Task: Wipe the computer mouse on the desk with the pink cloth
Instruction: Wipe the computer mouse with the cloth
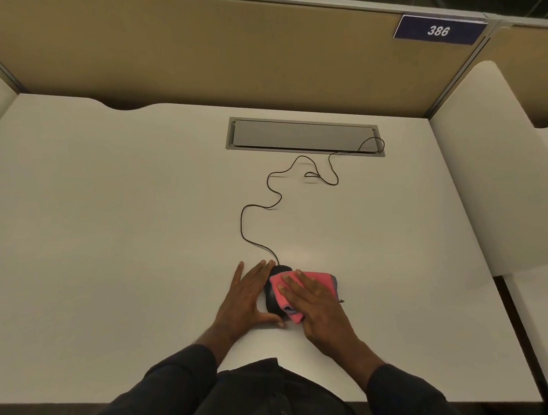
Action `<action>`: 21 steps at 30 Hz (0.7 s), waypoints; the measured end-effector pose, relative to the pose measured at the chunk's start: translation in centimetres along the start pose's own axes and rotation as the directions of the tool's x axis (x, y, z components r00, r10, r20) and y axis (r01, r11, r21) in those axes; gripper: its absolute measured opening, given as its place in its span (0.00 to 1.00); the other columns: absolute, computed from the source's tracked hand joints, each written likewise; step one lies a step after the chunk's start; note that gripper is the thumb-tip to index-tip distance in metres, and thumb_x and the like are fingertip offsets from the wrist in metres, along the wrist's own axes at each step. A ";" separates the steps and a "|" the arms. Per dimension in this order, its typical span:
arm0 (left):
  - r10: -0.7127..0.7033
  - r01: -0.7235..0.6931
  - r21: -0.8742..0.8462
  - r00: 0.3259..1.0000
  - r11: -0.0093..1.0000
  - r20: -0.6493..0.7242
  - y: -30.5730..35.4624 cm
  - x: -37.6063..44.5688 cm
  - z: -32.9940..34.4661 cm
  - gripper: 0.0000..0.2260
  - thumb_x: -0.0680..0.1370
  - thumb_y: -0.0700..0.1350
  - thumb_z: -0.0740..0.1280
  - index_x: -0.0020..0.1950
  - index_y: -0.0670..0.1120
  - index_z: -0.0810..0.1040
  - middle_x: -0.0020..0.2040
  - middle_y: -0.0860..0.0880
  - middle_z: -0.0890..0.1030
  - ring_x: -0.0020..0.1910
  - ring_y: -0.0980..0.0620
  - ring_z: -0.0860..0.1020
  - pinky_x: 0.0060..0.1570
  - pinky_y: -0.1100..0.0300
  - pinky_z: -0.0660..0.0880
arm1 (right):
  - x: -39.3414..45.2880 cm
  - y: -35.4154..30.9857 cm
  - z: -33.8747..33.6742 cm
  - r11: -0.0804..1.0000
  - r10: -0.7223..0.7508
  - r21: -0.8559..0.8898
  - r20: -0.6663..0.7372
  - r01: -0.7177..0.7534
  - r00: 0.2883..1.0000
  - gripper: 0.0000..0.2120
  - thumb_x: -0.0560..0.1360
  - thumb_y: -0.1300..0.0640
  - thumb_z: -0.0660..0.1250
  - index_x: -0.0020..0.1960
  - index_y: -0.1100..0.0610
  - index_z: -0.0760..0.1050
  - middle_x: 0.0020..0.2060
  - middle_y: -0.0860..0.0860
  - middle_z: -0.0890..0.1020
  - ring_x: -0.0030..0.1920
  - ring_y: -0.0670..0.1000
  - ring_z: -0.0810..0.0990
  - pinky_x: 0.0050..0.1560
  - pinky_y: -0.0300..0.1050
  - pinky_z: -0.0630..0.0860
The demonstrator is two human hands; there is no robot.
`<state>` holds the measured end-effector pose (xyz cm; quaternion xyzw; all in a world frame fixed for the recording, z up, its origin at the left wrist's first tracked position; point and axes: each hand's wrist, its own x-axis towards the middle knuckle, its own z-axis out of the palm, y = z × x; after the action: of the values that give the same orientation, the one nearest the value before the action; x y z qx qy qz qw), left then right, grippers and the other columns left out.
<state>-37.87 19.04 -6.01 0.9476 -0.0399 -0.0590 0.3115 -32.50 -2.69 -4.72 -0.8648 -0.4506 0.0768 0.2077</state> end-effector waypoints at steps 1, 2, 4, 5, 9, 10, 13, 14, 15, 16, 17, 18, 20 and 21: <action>0.001 -0.001 -0.004 1.000 1.000 -0.004 0.1 0.0 0.0 0.53 0.64 0.79 0.60 0.79 0.51 0.47 0.79 0.49 0.58 0.79 0.54 0.53 0.77 0.41 0.43 | 0.0 -0.2 0.3 1.000 -0.020 -0.011 -0.003 0.020 1.000 0.38 0.71 0.64 0.71 0.76 0.53 0.59 0.75 0.50 0.63 0.76 0.55 0.59 0.72 0.64 0.60; 0.003 -0.003 -0.007 1.000 1.000 -0.010 0.1 0.0 0.1 0.53 0.65 0.79 0.61 0.79 0.50 0.48 0.79 0.49 0.58 0.79 0.54 0.53 0.77 0.41 0.43 | -0.2 -0.3 0.6 0.999 -0.042 -0.026 -0.001 0.042 0.999 0.39 0.70 0.63 0.72 0.76 0.53 0.58 0.75 0.50 0.62 0.76 0.55 0.59 0.74 0.62 0.57; 0.006 -0.007 -0.011 1.000 1.000 -0.025 0.0 -0.1 0.2 0.53 0.66 0.78 0.62 0.80 0.47 0.52 0.79 0.49 0.59 0.79 0.54 0.54 0.77 0.42 0.43 | -0.7 -0.6 1.0 0.995 -0.079 -0.052 0.010 0.080 0.997 0.43 0.69 0.62 0.73 0.78 0.52 0.55 0.75 0.50 0.61 0.76 0.55 0.59 0.76 0.59 0.51; 0.008 -0.008 -0.009 1.000 1.000 -0.027 -0.1 -0.1 0.3 0.53 0.67 0.77 0.62 0.80 0.46 0.52 0.79 0.49 0.59 0.79 0.54 0.54 0.78 0.42 0.43 | -0.9 -0.7 1.1 0.993 -0.096 -0.065 0.017 0.097 0.995 0.46 0.68 0.61 0.73 0.79 0.50 0.52 0.75 0.50 0.61 0.76 0.55 0.59 0.76 0.57 0.51; -0.003 0.003 -0.001 1.000 1.000 -0.027 -0.3 -0.1 0.5 0.53 0.67 0.76 0.64 0.81 0.48 0.50 0.79 0.52 0.55 0.79 0.58 0.50 0.77 0.48 0.38 | -2.8 -0.1 1.3 0.983 -0.139 -0.115 0.053 0.144 0.989 0.45 0.71 0.59 0.68 0.80 0.48 0.46 0.78 0.47 0.54 0.78 0.55 0.54 0.77 0.56 0.48; -0.003 0.003 0.001 1.000 1.000 -0.029 -0.3 -0.1 0.5 0.53 0.67 0.76 0.64 0.81 0.48 0.50 0.79 0.53 0.55 0.79 0.58 0.50 0.77 0.48 0.38 | -3.2 0.0 1.2 0.983 -0.136 -0.114 0.052 0.141 0.989 0.43 0.71 0.59 0.66 0.80 0.48 0.47 0.79 0.47 0.53 0.78 0.54 0.53 0.77 0.56 0.46; 0.001 -0.001 0.004 1.000 1.000 -0.024 -0.4 0.0 0.5 0.54 0.65 0.77 0.65 0.81 0.48 0.51 0.79 0.54 0.54 0.79 0.57 0.51 0.78 0.47 0.40 | -3.8 0.5 0.7 0.991 -0.107 -0.080 0.021 0.108 0.994 0.43 0.71 0.63 0.68 0.79 0.48 0.50 0.77 0.48 0.57 0.78 0.54 0.55 0.76 0.61 0.52; 0.003 -0.002 0.009 1.000 1.000 -0.018 -0.5 0.0 0.5 0.55 0.65 0.77 0.65 0.81 0.47 0.51 0.79 0.54 0.54 0.79 0.57 0.51 0.78 0.46 0.40 | -3.7 0.6 0.5 0.994 -0.088 -0.057 0.005 0.088 0.996 0.43 0.70 0.64 0.70 0.79 0.49 0.53 0.77 0.49 0.59 0.77 0.55 0.57 0.75 0.62 0.55; 0.003 -0.003 0.017 1.000 1.000 -0.011 -0.5 0.0 0.5 0.56 0.64 0.77 0.65 0.81 0.47 0.51 0.79 0.53 0.54 0.79 0.57 0.51 0.78 0.46 0.40 | -3.6 0.7 0.3 0.997 -0.066 -0.036 -0.013 0.065 0.998 0.41 0.70 0.65 0.70 0.78 0.50 0.56 0.76 0.49 0.61 0.77 0.55 0.58 0.74 0.62 0.57; 0.002 -0.002 0.023 1.000 1.000 -0.004 -0.6 0.0 0.5 0.56 0.63 0.77 0.66 0.81 0.46 0.51 0.79 0.52 0.55 0.79 0.56 0.51 0.78 0.46 0.40 | -3.4 0.7 0.1 0.999 -0.041 -0.015 -0.029 0.041 0.999 0.39 0.71 0.66 0.70 0.77 0.52 0.58 0.75 0.49 0.62 0.76 0.55 0.59 0.73 0.62 0.58; 0.000 0.000 0.026 1.000 1.000 0.000 -0.6 0.1 0.5 0.57 0.63 0.77 0.66 0.81 0.46 0.51 0.79 0.52 0.55 0.79 0.56 0.51 0.78 0.46 0.40 | -3.2 0.8 -0.1 1.000 -0.014 0.004 -0.044 0.014 0.999 0.37 0.72 0.67 0.68 0.76 0.52 0.60 0.76 0.49 0.63 0.77 0.55 0.58 0.73 0.62 0.58; 0.000 0.000 0.026 1.000 1.000 0.002 -0.7 0.1 0.5 0.57 0.63 0.77 0.66 0.81 0.46 0.51 0.79 0.51 0.56 0.79 0.57 0.51 0.78 0.45 0.41 | -3.0 0.7 -0.2 1.000 0.012 0.021 -0.053 -0.011 0.999 0.35 0.73 0.67 0.66 0.76 0.52 0.60 0.76 0.49 0.63 0.77 0.54 0.58 0.74 0.62 0.58; -0.003 0.003 0.023 1.000 1.000 0.004 -0.7 0.1 0.5 0.57 0.62 0.77 0.67 0.81 0.46 0.51 0.79 0.51 0.56 0.79 0.56 0.51 0.78 0.44 0.42 | -2.3 0.7 -0.5 0.998 0.056 0.045 -0.070 -0.053 0.996 0.34 0.73 0.67 0.65 0.76 0.52 0.61 0.76 0.48 0.63 0.77 0.53 0.58 0.74 0.61 0.58; -0.006 0.005 0.024 1.000 1.000 0.007 -0.7 0.1 0.5 0.57 0.62 0.77 0.66 0.81 0.47 0.51 0.80 0.51 0.57 0.79 0.56 0.51 0.77 0.44 0.42 | -1.9 0.7 -0.6 0.996 0.079 0.055 -0.077 -0.075 0.994 0.33 0.73 0.67 0.66 0.76 0.53 0.62 0.75 0.48 0.64 0.77 0.52 0.59 0.74 0.61 0.59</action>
<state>-37.84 19.27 -6.85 0.9511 -0.0391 -0.0626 0.2999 -32.89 -4.71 -4.57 -0.8783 -0.4060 0.0621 0.2446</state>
